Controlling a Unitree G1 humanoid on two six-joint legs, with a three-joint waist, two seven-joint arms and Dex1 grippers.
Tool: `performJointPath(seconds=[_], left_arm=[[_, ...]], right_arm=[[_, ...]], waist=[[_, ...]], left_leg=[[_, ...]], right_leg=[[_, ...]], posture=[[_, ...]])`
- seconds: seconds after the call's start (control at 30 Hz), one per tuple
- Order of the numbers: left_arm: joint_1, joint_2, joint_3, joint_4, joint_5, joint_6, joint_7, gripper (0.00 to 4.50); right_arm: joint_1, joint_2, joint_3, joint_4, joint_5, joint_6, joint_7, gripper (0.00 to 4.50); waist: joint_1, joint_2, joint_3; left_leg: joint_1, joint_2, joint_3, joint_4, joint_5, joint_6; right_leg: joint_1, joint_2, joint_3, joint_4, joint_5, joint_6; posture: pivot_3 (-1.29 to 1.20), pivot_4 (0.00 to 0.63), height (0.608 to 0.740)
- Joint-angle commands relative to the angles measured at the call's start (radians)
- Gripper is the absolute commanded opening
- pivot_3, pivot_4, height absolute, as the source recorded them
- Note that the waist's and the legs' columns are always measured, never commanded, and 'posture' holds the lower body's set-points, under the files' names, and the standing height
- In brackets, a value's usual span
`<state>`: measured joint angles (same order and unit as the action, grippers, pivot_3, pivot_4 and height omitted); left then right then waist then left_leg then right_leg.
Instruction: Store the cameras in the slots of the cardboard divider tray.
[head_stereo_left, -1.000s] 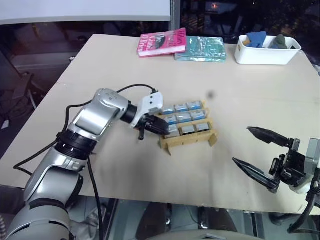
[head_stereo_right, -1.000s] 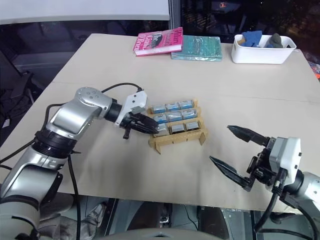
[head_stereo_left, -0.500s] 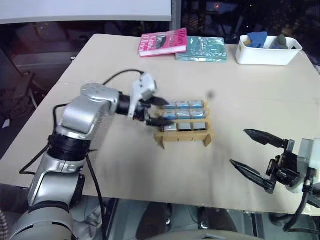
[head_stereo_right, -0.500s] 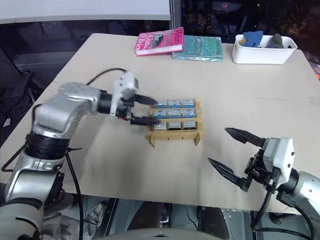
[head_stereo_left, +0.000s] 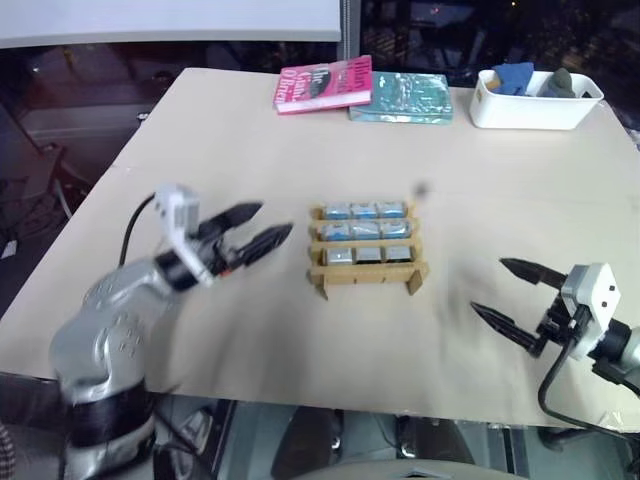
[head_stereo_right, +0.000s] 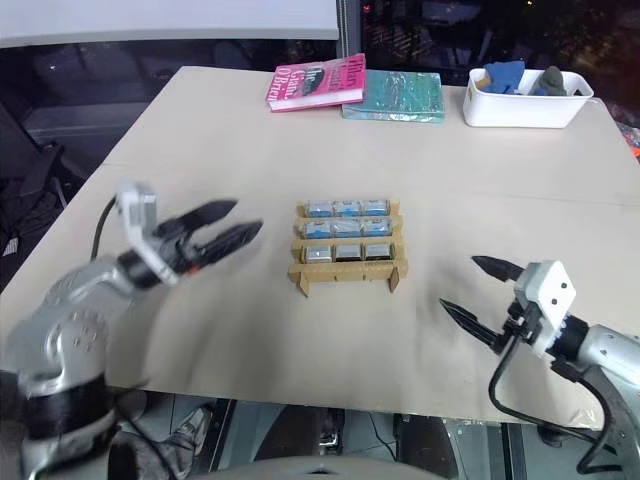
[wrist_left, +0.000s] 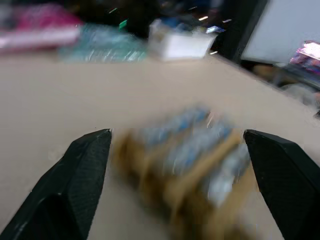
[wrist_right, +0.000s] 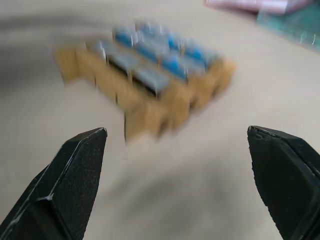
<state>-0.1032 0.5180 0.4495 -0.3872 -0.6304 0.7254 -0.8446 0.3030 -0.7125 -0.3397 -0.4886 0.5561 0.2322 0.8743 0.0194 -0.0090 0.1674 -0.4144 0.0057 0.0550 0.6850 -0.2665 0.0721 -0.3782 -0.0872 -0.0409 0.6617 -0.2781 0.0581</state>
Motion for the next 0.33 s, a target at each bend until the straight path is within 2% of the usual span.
performJointPath(seconds=[0.03, 0.17, 0.33], left_arm=[[0.094, 0.011, 0.031, -0.108, 0.059, -0.13, 0.049, 4.39], [0.225, 0.008, 0.047, -0.11, 0.061, -0.186, 0.048, 4.39], [0.279, 0.007, 0.061, -0.092, 0.039, -0.228, 0.062, 4.39]], right_arm=[[0.036, -0.028, -0.09, 0.048, 0.005, -0.049, 0.072, 4.5], [0.087, -0.044, -0.139, 0.134, -0.03, -0.093, 0.117, 4.5], [0.107, -0.048, -0.183, 0.152, -0.026, -0.093, 0.135, 4.5]], waist=[[0.007, 0.0, 0.0], [0.004, 0.0, -0.003], [-0.004, 0.002, -0.003]], left_leg=[[0.0, 0.0, -0.001, 0.0, 0.0, 0.0], [0.003, 0.0, 0.0, 0.0, 0.0, 0.0], [0.002, 0.001, 0.0, 0.0, 0.0, 0.0]], right_leg=[[0.0, 0.0, -0.001, 0.0, 0.0, 0.0], [0.003, -0.003, 0.0, -0.001, 0.001, -0.003], [0.001, -0.003, 0.0, 0.0, 0.0, -0.008]], posture=[[0.0, 0.15, 0.74], [0.0, 0.15, 0.74], [0.0, 0.15, 0.74]])
